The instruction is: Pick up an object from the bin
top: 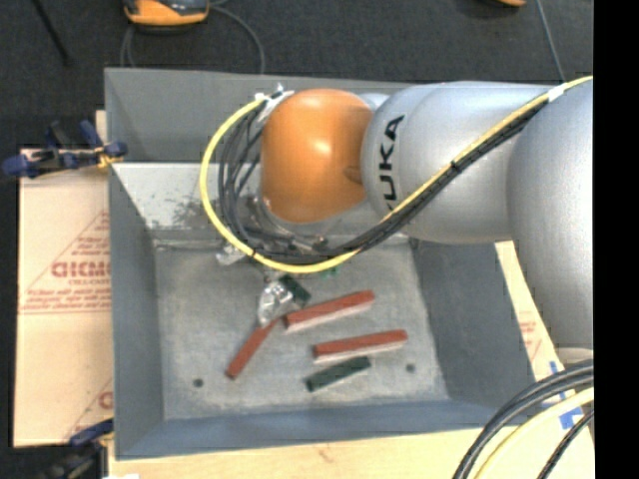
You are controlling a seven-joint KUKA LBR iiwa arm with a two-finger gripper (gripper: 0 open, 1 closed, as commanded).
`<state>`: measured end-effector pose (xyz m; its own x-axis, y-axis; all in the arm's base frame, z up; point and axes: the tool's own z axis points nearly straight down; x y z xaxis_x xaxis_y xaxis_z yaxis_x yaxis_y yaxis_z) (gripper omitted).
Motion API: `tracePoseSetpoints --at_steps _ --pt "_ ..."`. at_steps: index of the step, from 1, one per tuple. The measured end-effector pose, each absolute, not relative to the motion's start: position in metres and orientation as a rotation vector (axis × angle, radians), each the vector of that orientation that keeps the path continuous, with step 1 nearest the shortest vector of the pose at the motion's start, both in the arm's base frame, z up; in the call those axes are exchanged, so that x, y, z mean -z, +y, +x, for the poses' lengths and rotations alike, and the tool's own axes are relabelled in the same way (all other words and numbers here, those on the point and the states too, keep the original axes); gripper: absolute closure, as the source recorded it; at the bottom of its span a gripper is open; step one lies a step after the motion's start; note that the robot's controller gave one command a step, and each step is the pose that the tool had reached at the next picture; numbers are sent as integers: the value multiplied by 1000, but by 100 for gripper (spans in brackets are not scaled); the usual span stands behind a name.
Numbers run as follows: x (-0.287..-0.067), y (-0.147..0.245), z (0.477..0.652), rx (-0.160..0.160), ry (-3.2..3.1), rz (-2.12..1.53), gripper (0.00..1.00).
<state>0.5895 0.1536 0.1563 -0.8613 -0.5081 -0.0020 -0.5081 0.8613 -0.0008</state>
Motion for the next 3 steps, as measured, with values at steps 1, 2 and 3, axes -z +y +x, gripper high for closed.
tracePoseSetpoints --at_steps 1,2,3 --pt "-128 151 567 0 2999 -923 0" --pt "-103 149 564 1 2931 -1122 0" --pt "-80 139 570 6 2789 -1461 100"
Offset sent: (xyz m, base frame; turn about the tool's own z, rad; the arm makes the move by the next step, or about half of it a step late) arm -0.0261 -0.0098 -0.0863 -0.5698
